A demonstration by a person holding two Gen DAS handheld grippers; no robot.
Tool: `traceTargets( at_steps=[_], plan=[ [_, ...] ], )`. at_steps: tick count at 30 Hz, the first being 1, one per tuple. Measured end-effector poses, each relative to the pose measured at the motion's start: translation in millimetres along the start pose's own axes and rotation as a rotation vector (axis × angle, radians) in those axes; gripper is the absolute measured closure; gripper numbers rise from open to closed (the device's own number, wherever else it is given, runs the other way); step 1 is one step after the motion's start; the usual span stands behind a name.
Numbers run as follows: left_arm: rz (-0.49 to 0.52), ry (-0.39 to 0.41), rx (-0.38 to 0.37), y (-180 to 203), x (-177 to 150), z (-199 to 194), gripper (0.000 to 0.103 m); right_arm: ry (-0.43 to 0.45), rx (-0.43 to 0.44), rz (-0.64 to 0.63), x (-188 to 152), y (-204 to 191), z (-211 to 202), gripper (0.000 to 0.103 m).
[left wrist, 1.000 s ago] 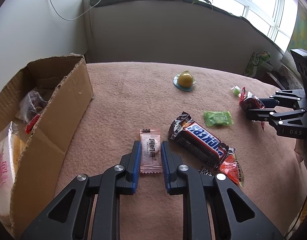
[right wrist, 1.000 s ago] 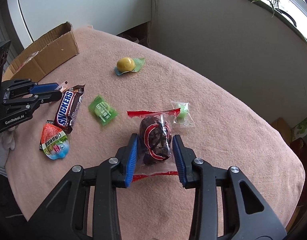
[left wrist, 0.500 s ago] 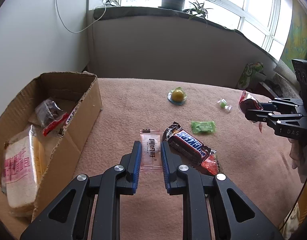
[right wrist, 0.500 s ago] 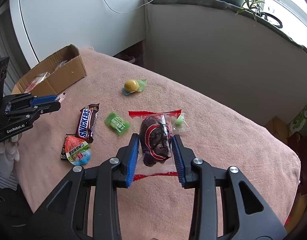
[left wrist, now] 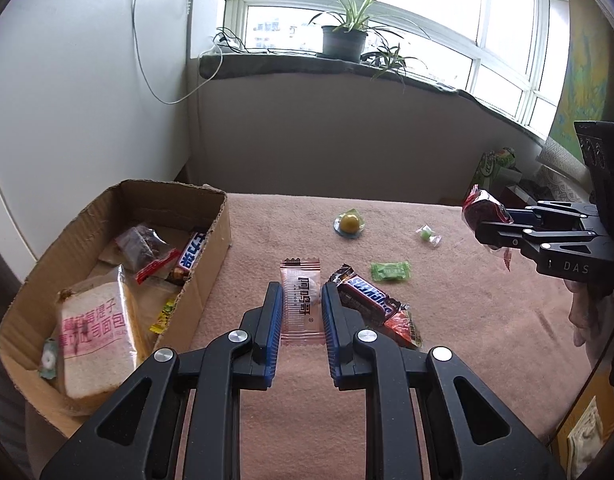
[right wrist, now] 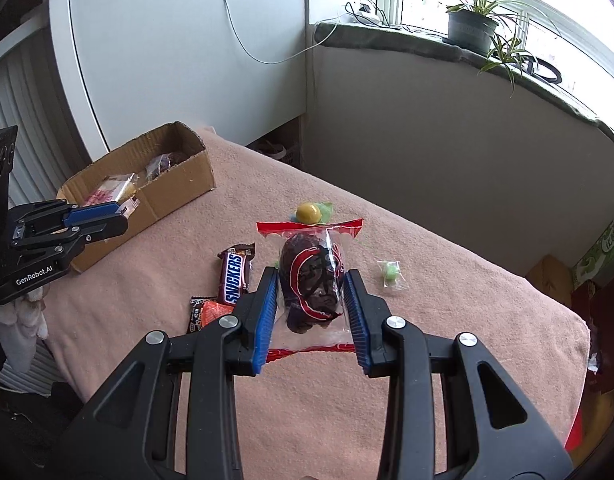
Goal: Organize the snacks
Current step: 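Carry the dried-fruit bag and pink candy over the box with both tools, then open both tools to drop the dried-fruit bag and pink candy into the box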
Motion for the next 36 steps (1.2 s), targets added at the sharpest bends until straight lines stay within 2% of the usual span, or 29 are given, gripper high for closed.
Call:
traceTargets(
  at_steps=[10,18,28,36],
  plan=[
    [-0.042,0.041,0.026,-29.6,0.8,-25.4,0.085,0.029,0.039,-0.046,25.8,-42.6,0.9,0.068],
    [-0.109,0.074,0.055,-69.0,2.0,-40.8,0.085,0.047,0.077,-0.069,49.9,-76.8,13.8,0.068],
    [-0.195,0.084,0.132,-128.9,-2.4,-47.8,0.085,0.046,0.127,-0.116,84.5,-122.3,45.3,0.068],
    [-0.237,0.082,0.176,-163.0,-3.7,-46.8,0.085,0.022,0.155,-0.150,112.4,-156.4,82.3,0.068]
  ],
)
Point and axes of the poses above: each gripper's, at about its wrist camera, not at the fingertips, and z roughly the way its jaws point, y to its right, x to its top, the point moved 5 cm from there along z, roughly the way its jaws point, and after that the axes turned 3 degrees about x, right-handed, at the moved point
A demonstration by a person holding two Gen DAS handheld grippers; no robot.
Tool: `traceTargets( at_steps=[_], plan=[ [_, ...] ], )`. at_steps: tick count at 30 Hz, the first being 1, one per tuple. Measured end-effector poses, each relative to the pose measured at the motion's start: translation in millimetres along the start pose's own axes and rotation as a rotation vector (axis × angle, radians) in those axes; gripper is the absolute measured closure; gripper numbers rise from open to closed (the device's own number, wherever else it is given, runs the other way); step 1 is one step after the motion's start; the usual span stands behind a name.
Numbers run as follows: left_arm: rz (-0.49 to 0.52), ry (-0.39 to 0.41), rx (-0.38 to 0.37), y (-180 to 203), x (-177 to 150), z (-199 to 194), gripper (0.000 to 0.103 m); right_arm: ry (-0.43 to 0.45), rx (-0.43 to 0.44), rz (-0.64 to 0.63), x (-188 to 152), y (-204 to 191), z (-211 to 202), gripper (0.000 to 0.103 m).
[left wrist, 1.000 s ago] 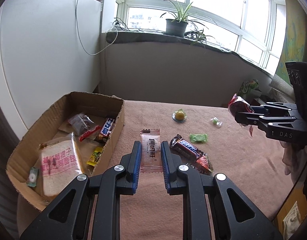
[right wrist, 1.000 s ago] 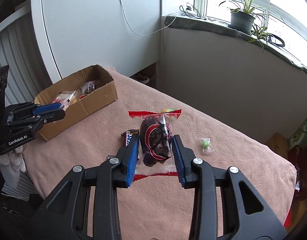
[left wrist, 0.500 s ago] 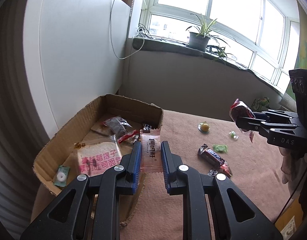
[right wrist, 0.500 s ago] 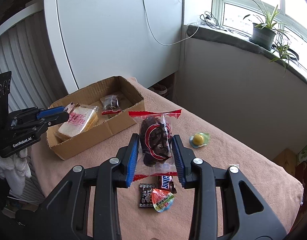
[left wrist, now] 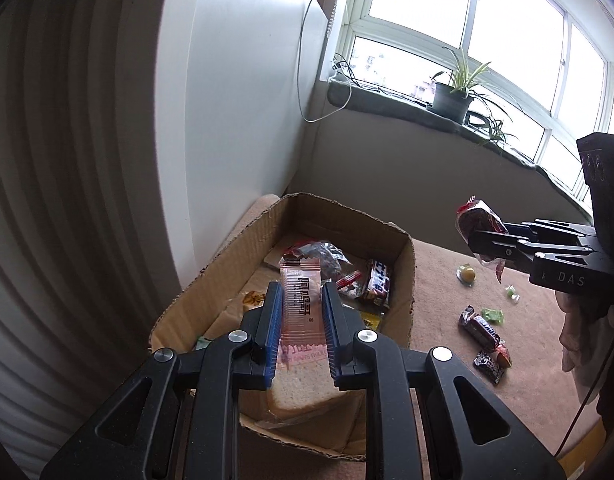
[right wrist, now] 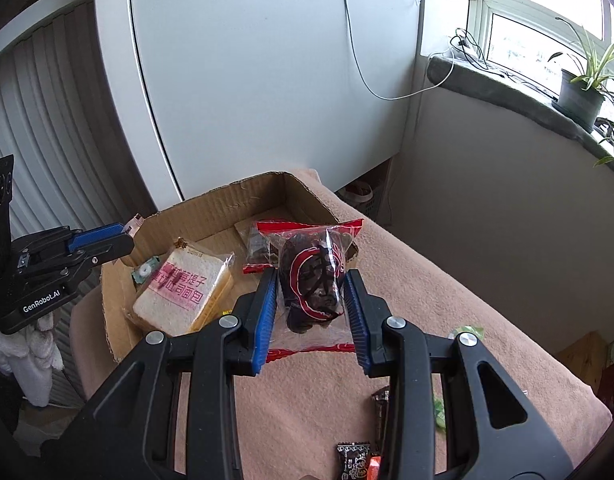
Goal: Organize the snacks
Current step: 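Open both tools to drop the dried-fruit bag and pink candy into the box, then move both open tools back over the remaining snacks on the table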
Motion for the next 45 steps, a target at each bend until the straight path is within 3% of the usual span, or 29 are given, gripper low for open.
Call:
traceTargets(
  at_steps=[11,25,27,29,30,32,38,41,45],
  plan=[
    [-0.009,-0.020,0.041,-22.6,0.4,16.7,0.085,-0.051,0.010,-0.030,23.2,-25.2,50.4,0.068],
    [-0.017,-0.056,0.056,-28.4,-0.5,33.5,0.084,-0.116,0.053,-0.002,22.2,-31.4,94.1,0.068],
    [-0.022,-0.060,0.057,-29.0,-0.6,33.5,0.081,-0.116,0.048,-0.008,22.5,-33.2,94.1,0.060],
    [-0.025,-0.061,0.062,-29.1,-0.6,32.5,0.065,-0.104,0.039,-0.012,23.6,-34.3,91.4,0.046],
    [-0.024,-0.059,0.061,-28.5,-0.4,31.8,0.062,-0.094,0.032,-0.013,24.2,-35.0,89.4,0.037],
    [-0.022,-0.058,0.063,-27.5,-0.6,30.7,0.057,-0.078,0.027,-0.010,25.7,-34.3,84.1,0.030],
    [-0.024,-0.054,0.068,-26.0,-1.3,26.2,0.051,-0.061,0.013,-0.001,28.1,-32.1,71.9,0.028],
    [-0.022,-0.047,0.066,-24.0,-0.3,22.2,0.050,-0.044,0.000,0.004,27.2,-30.5,62.2,0.016],
    [-0.020,-0.031,0.064,-19.6,1.9,13.8,0.050,-0.014,0.001,0.017,26.0,-26.1,41.6,0.015]
  ],
)
Point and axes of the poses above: each gripper's, at about its wrist camera, not at the fingertips, and z roughly the way its jaws point, y to its right, x to its top, the point moved 5 cm from there along z, roughly the way its jaws point, and after that the axes turned 3 degrees about x, right-handed, at the moved point
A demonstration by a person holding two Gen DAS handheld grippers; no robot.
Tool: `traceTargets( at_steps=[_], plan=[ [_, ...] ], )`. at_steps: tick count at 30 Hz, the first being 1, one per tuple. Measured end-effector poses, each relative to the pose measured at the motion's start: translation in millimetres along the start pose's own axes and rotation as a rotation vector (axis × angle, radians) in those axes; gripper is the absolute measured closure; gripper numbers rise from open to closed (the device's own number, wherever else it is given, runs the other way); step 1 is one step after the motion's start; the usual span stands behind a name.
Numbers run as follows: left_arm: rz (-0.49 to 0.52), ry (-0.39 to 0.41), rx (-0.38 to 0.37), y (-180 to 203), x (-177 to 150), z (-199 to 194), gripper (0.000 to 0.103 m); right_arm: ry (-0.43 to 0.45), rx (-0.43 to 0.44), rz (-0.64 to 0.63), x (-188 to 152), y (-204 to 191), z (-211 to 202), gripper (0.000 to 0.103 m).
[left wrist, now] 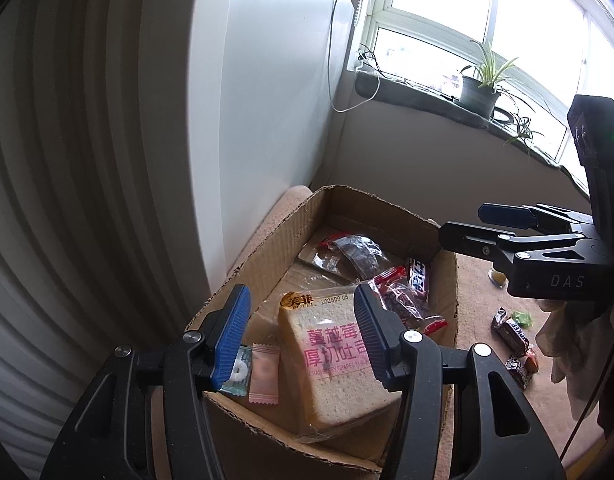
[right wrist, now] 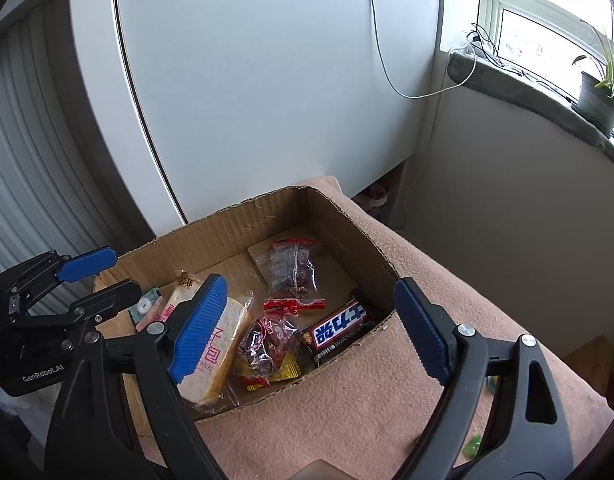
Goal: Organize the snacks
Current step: 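Move both open tools back over the remaining snacks on the table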
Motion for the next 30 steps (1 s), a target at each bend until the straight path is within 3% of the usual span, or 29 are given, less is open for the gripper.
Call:
traceTargets(
  at_steps=[2,6,10,23,30],
  plan=[
    [0.003,0.007,-0.002,3.2,0.9,-4.6,0.043,0.014,-0.007,0.005,-2.1,3.1,-13.4,0.015],
    [0.008,0.031,-0.010,10.6,1.8,-16.7,0.042,0.051,-0.031,0.016,-10.5,16.0,-44.3,0.015],
    [0.004,0.047,-0.024,18.2,1.4,-24.2,0.042,0.100,-0.056,0.058,-23.9,35.7,-80.0,0.001],
    [0.050,0.071,-0.112,67.0,-7.7,-45.2,0.041,0.136,-0.187,0.225,-104.4,112.2,-158.6,0.001],
    [0.117,0.040,-0.182,107.0,-22.7,-43.8,0.041,0.122,-0.251,0.346,-154.8,161.1,-183.4,0.001]
  ],
)
Point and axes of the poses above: each gripper's, at about its wrist camera, not at the fingertips, and z roughly the way its jaws point, y to its right, x to its top, the point moved 5 cm from there along z, roughly the way its jaws point, and after that the axes turned 3 degrees about x, right-handed, at the moved point
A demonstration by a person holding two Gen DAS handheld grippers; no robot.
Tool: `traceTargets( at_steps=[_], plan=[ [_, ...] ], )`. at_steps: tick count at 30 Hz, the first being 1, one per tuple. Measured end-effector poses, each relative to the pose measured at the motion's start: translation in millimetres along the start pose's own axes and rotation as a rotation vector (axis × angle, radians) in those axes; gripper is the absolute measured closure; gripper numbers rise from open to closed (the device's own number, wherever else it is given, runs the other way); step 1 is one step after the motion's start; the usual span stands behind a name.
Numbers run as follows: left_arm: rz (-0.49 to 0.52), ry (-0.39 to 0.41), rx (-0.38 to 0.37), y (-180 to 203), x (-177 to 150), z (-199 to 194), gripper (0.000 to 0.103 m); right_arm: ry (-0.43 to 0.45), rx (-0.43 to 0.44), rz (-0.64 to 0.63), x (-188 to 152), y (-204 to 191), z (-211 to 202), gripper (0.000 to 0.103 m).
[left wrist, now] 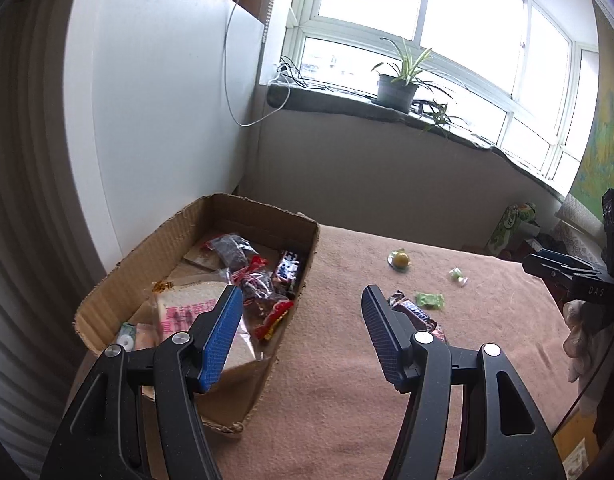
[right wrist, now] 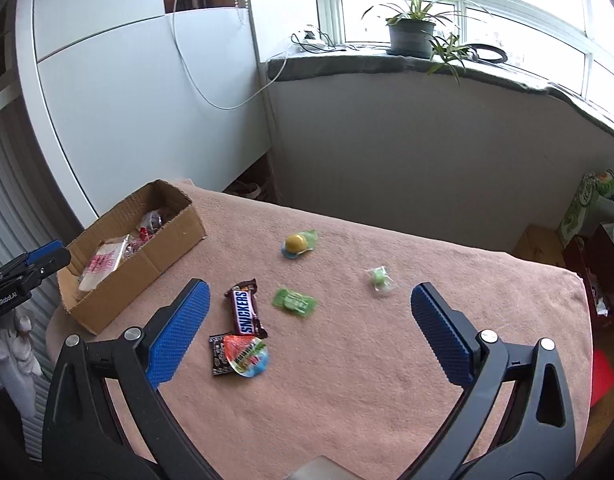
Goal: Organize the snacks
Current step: 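Move both open tools back over the remaining snacks on the table, then grasp the small green-candy bag with the right tool while the left tool grasps the black packet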
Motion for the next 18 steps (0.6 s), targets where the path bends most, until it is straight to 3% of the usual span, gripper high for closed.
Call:
traceTargets(
  at_steps=[9,18],
  plan=[
    [0.110,-0.096,-0.109,61.8,-29.4,27.1,0.042,-0.048,-0.036,0.135,-20.1,72.1,10.4,0.001],
    [0.172,-0.199,-0.202,96.5,-49.4,56.5,0.042,-0.107,-0.001,0.087,-18.0,76.9,46.5,0.011]
  ],
)
Point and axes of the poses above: each gripper's, at about its wrist camera, not at the fingertips, and z roughly the way its jaws point, y to its right, x to its top, the point moved 5 cm from there along z, roughly the way its jaws point, and after that the axes turned 3 degrees about x, right-handed, at the moved point
